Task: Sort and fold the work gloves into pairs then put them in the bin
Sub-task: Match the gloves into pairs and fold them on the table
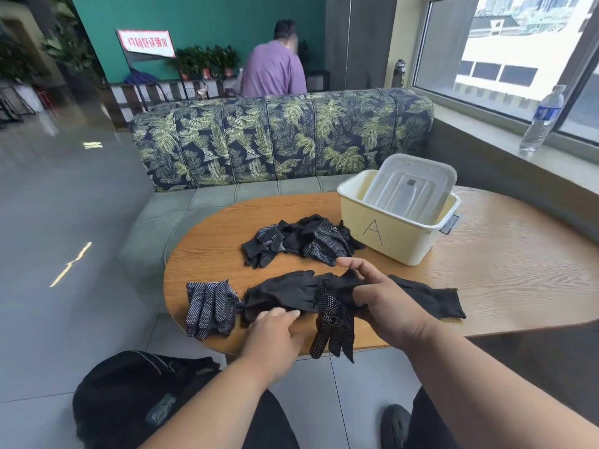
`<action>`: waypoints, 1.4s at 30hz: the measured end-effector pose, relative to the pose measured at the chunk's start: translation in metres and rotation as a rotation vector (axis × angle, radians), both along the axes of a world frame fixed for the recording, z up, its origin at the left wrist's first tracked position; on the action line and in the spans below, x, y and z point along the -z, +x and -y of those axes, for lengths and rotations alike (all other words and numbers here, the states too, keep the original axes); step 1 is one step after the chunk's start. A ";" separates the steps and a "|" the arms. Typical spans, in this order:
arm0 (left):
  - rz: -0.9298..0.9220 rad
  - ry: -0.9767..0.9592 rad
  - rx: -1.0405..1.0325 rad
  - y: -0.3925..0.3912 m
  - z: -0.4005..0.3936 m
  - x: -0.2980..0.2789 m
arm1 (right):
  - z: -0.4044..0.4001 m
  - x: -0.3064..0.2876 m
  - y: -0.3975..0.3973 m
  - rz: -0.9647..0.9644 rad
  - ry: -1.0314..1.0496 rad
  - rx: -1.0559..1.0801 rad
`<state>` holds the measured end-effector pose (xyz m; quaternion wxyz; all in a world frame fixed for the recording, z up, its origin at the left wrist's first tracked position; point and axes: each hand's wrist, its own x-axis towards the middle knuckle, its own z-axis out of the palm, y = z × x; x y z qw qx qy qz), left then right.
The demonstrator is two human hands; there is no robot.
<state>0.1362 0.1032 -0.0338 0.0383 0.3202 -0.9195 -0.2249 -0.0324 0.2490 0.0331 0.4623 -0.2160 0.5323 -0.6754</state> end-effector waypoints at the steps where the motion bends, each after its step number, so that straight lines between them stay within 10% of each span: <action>1: 0.036 -0.001 0.030 -0.002 0.003 0.000 | 0.001 -0.002 0.002 0.038 -0.016 0.003; 6: -0.193 0.157 -0.085 -0.005 0.005 -0.002 | 0.002 -0.007 0.004 0.253 -0.107 0.005; 14: -0.660 1.313 -0.094 -0.002 -0.009 -0.034 | 0.008 0.000 0.016 0.322 -0.060 -0.073; 19: -0.695 1.397 -0.103 0.005 -0.007 -0.022 | 0.004 0.012 0.003 0.064 0.109 0.021; 26: -0.775 1.354 -0.297 0.008 0.004 -0.017 | -0.052 0.036 -0.070 -0.784 0.855 0.618; 32: -0.745 1.299 -0.332 0.009 0.004 -0.016 | -0.090 0.066 -0.101 -0.732 1.153 0.546; 42: -0.644 1.232 -0.393 0.017 0.003 -0.022 | -0.086 0.045 -0.086 -0.646 0.803 0.756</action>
